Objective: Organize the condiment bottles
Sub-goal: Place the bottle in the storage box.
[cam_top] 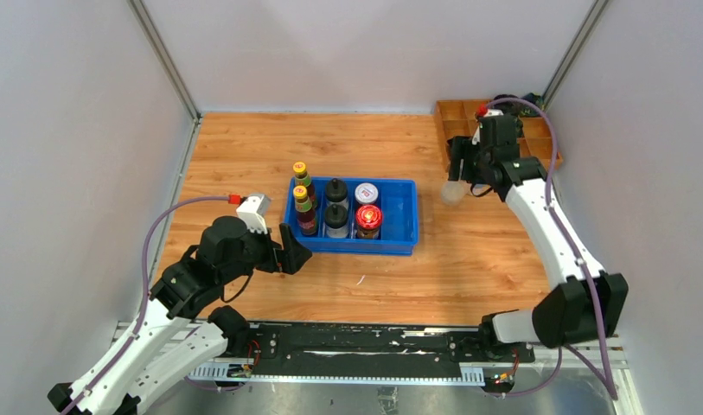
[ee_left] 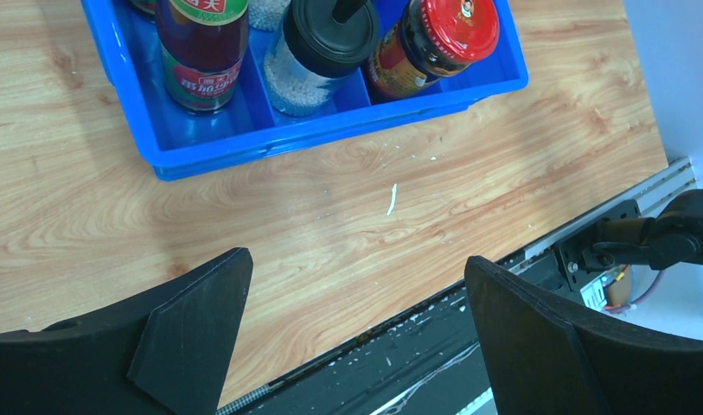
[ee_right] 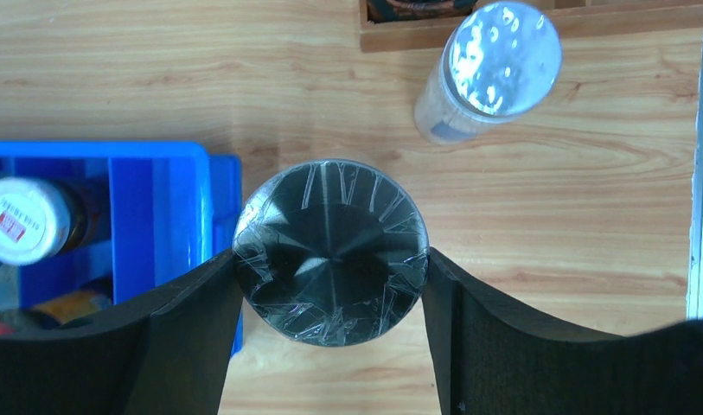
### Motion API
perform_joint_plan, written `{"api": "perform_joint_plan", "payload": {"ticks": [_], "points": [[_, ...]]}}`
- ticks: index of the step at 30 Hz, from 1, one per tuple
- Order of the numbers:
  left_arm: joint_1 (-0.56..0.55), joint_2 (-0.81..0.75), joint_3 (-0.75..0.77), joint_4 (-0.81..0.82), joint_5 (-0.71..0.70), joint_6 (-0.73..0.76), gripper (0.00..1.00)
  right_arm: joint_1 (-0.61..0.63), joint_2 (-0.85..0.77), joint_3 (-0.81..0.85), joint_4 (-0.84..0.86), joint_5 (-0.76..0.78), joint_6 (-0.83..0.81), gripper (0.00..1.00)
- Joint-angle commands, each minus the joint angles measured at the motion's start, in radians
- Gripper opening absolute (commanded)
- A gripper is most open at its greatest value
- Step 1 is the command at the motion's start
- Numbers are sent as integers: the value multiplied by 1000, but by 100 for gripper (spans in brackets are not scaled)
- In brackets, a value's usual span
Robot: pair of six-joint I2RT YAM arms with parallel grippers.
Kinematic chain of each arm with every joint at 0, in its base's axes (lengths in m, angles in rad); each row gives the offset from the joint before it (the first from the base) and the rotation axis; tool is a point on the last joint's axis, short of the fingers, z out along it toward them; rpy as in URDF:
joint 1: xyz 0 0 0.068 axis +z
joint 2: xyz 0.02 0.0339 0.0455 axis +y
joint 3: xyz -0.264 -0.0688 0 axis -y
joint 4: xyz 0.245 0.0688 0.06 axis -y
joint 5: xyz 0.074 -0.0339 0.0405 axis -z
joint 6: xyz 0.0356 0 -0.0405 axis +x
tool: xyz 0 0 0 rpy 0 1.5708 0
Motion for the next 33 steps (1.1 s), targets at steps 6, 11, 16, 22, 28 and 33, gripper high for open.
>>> {"api": "perform_joint_plan", "payload": {"ticks": [6, 11, 16, 22, 28, 33], "points": [[-6, -8, 5, -8, -1, 4, 100, 129, -316, -182, -111, 44, 10, 56], [-6, 10, 17, -7, -10, 11, 100, 232, -448, -213, -201, 66, 47, 56], [-6, 31, 34, 3, -11, 18, 100, 369, -519, -203, -289, 121, 92, 56], [-6, 40, 37, 8, -10, 17, 100, 486, -518, -127, -349, 221, 112, 56], [-7, 37, 35, 8, -8, 17, 100, 503, -443, 8, -351, 247, 62, 56], [-7, 33, 35, 7, -6, 16, 100, 503, -360, 118, -300, 270, 2, 57]]}}
